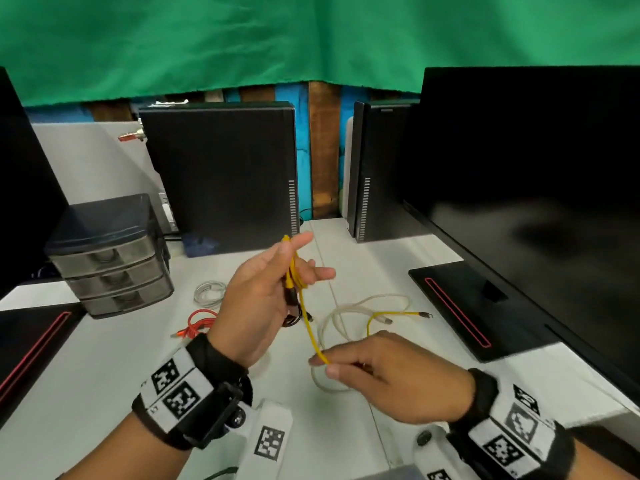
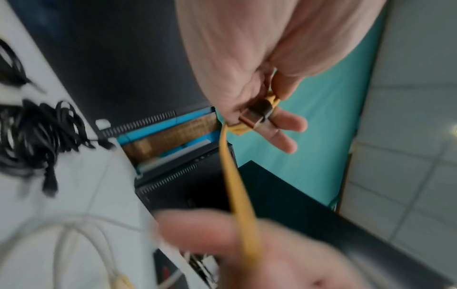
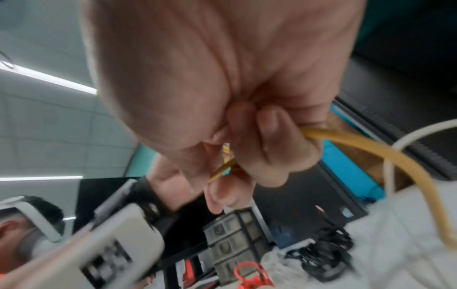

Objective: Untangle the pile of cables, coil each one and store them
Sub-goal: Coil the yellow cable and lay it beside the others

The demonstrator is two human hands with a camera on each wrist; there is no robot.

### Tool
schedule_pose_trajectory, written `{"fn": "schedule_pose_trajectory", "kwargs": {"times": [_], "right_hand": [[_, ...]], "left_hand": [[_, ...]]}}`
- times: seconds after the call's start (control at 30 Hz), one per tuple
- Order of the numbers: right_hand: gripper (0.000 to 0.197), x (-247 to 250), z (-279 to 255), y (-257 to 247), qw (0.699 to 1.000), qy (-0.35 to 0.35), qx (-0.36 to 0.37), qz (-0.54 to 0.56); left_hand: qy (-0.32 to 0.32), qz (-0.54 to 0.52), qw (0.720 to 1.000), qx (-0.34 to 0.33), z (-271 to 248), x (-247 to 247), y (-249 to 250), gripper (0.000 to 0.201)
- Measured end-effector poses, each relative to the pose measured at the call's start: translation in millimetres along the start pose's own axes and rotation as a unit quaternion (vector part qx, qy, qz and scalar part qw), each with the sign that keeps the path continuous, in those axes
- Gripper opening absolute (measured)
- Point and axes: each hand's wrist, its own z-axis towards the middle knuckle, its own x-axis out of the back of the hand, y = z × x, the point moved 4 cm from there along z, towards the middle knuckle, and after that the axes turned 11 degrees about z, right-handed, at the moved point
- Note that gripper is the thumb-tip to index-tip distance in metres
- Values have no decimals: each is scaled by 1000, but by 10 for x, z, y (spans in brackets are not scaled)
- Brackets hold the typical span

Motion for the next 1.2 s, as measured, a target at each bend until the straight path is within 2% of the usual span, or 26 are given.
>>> {"fn": "schedule_pose_trajectory", "kwargs": {"times": [0.03,0.1,0.17,0.23,0.3,0.37,0.47,0.57,0.63,0.7,0.8,0.83,0.9,0.93,0.97,1.0,1.03,1.1,1.13,1.2], "right_hand": [[30,18,-24,-104,1000,-4,20,-12],[29,152,-78,-269,998,23,59,-12],[26,366,-121,-313,994,75,77,19],[17,563,-149,-277,986,136,85,45],[13,675,-147,-180,973,184,92,106],[17,717,-107,-52,960,211,91,160],[23,689,-19,120,953,218,91,188],[26,636,34,203,951,230,92,184],[24,588,56,305,959,232,66,147],[24,519,68,427,971,203,16,127],[26,377,67,469,985,139,-17,102],[27,312,58,397,991,112,-4,69],[28,194,32,170,998,62,27,6],[28,176,4,22,998,53,43,-3],[27,193,-20,-82,997,56,59,-4],[25,233,-49,-215,995,60,73,-4],[24,292,-76,-308,994,64,85,-11],[23,452,-146,-428,991,85,103,-14],[22,545,-180,-444,989,103,107,-8],[22,734,-229,-385,982,158,104,6]], "left_hand": [[3,84,996,-22,8,24,-25,40],[-25,254,965,-63,-11,1,-84,48],[-93,335,935,-63,-66,-66,-161,44],[-187,325,927,-20,-145,-163,-214,39],[-263,259,929,24,-206,-243,-216,50],[-282,169,943,56,-210,-249,-174,63],[-273,38,958,79,-186,-210,-95,54],[-268,-64,956,97,-187,-188,-74,49],[-250,-152,951,98,-176,-162,12,49],[-189,-235,949,88,-125,-79,167,49],[-44,-308,949,57,-6,127,345,50],[-1,-296,954,46,33,191,334,50],[69,-172,983,14,109,270,229,49],[90,-67,994,-10,125,282,170,49],[97,64,992,-38,118,266,125,51],[84,200,974,-70,106,222,68,53],[48,315,943,-98,80,155,-16,51],[-54,435,892,-116,-19,-8,-182,43],[-111,442,884,-106,-63,-82,-245,43],[-225,368,902,-30,-150,-205,-262,53]]}}
